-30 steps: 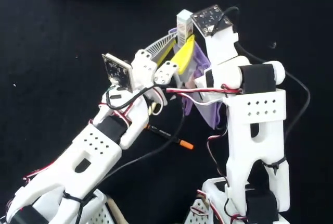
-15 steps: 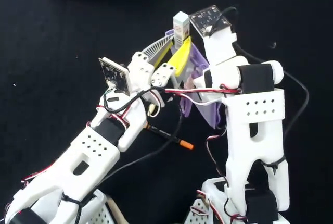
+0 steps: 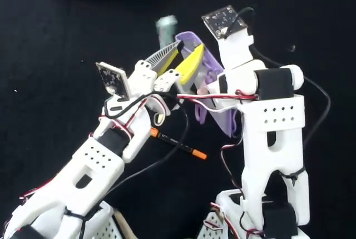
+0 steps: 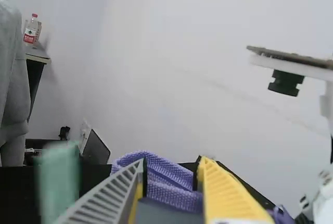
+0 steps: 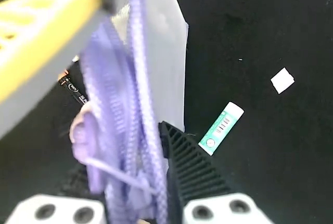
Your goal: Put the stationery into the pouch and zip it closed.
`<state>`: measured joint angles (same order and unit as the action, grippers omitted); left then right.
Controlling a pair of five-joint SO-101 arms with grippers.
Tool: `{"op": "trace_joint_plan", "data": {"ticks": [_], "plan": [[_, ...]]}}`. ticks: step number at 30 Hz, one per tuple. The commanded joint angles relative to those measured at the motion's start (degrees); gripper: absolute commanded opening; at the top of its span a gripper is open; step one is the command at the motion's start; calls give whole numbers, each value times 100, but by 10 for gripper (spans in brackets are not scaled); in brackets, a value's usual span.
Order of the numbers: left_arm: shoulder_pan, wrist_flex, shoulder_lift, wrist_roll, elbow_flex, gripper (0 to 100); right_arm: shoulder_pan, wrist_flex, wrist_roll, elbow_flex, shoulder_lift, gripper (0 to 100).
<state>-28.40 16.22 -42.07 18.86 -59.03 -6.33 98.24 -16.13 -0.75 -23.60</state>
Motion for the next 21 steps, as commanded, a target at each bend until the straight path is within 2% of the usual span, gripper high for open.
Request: {"op": "trace_joint_plan", "data": {"ticks": [1,5,9,11,13,18,21], "plan": [[22,-44,-273,70,-119,181,-79,-62,53,233,-57,11],[40,-44,-448,62,-251,181,-79,-70,53,242,-57,11],[629,-53,-624,97,-163,181,-79,-70,53,242,-57,11],[971,-378,-624,105,119,181,-70,-70,53,242,-57,11],[1174,-1319,-501,149,778,181,-62,-70,53,242,-57,11],[1543,-4325,448,844,3055,181,-62,-70,53,242,-57,11],[1859,-5547,1020,923,4066,181,-70,-70,53,242,-57,11]]}}
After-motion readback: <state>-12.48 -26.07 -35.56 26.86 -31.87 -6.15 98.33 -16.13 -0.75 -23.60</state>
